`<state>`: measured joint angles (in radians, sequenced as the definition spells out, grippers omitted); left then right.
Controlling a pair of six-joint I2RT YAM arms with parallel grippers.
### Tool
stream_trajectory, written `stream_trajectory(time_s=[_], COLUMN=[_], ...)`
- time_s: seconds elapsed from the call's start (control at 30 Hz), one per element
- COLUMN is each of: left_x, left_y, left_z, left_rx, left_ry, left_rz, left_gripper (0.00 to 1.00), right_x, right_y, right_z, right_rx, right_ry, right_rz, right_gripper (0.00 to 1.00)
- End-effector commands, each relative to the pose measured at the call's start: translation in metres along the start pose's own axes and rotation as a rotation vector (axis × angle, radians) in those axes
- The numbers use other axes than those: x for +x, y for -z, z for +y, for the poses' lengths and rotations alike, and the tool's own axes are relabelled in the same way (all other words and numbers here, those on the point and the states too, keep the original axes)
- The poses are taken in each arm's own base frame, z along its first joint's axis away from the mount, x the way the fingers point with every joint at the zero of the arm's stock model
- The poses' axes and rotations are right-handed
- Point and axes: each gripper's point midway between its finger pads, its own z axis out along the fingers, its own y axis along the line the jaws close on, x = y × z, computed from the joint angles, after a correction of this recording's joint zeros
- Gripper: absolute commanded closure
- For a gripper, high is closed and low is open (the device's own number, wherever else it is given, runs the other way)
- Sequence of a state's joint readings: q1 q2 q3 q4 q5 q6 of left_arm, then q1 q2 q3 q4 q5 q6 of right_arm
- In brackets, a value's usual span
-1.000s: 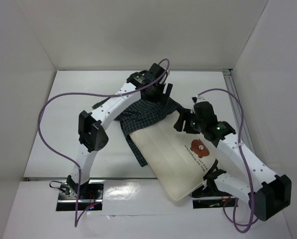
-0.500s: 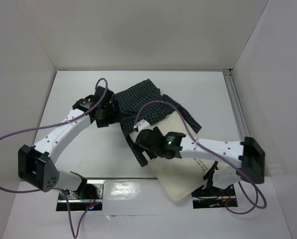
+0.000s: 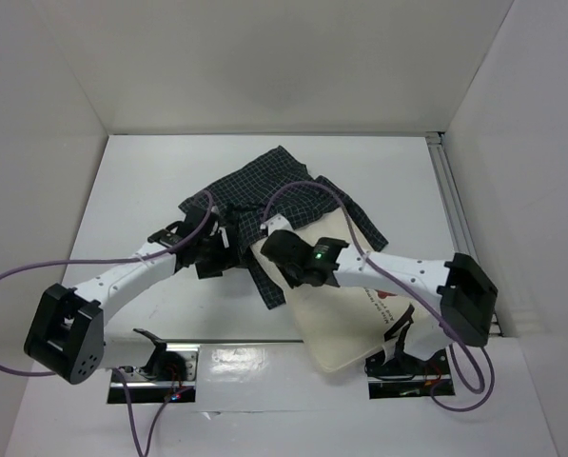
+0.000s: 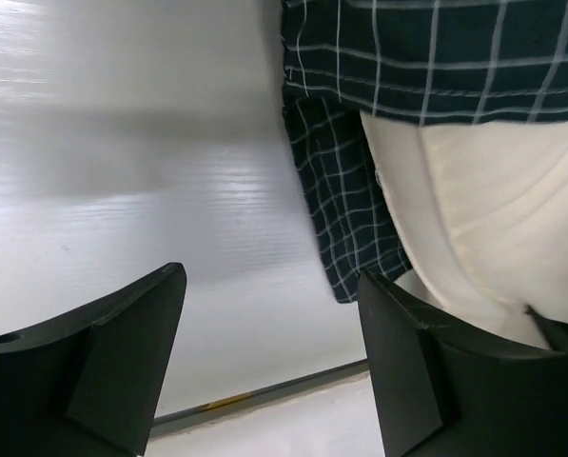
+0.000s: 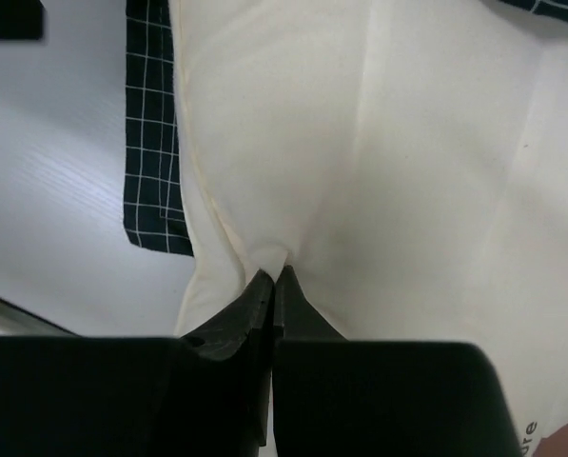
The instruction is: Put the pillow into the pillowcase
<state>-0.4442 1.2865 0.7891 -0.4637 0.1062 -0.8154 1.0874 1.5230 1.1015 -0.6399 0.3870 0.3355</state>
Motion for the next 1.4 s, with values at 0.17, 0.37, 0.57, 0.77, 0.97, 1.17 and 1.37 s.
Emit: stream_trajectory(time_s=[0.17,0.37,0.57,0.77,0.97,1.17,1.37], left_x=[-0.008,-0.014,-0.025,-0.026,-0.022,-0.02,-0.028], left_y=[-0.01,-0.034,-0.052,-0.052,-0.051,-0.062,-0.064], left_z=[-0.061,-0.063,-0.061,-0.059,-0.059,-0.057,-0.071], left_rx=[0.312,0.319,0.263,0.251,0.27,0.245,0.318], left_ry=[-0.097,-0.09,-0.064,-0.035,-0.075,-0.096,-0.123], left_rz=[-0.076,-0.083,-0.112,-0.121,-0.114,-0.097,-0.138], left_gripper=[0.08,0.13,0.65,0.86,0.17,0.1,0.42], right_x=[-0.063,-0.066,-0.071,-0.079,-0.083,-0.081,-0.085], right_y=[0.054,0.057,0.056,0.055,0.053,0.056,0.059], right_z=[0.004,0.001,0.0,-0.007,-0.018,-0.019,-0.021], right_rx=[-0.188,-0.193,-0.22,-0.224,-0.219,-0.233,-0.242], right_ry=[-0.087,-0.083,-0.104,-0.129,-0.149,-0.153,-0.162], right_rz=[-0.21,-0.206,-0.212,-0.214,-0.211,-0.205,-0.22], right_gripper=[1.0,1.0,1.0,1.0,1.0,1.0,1.0])
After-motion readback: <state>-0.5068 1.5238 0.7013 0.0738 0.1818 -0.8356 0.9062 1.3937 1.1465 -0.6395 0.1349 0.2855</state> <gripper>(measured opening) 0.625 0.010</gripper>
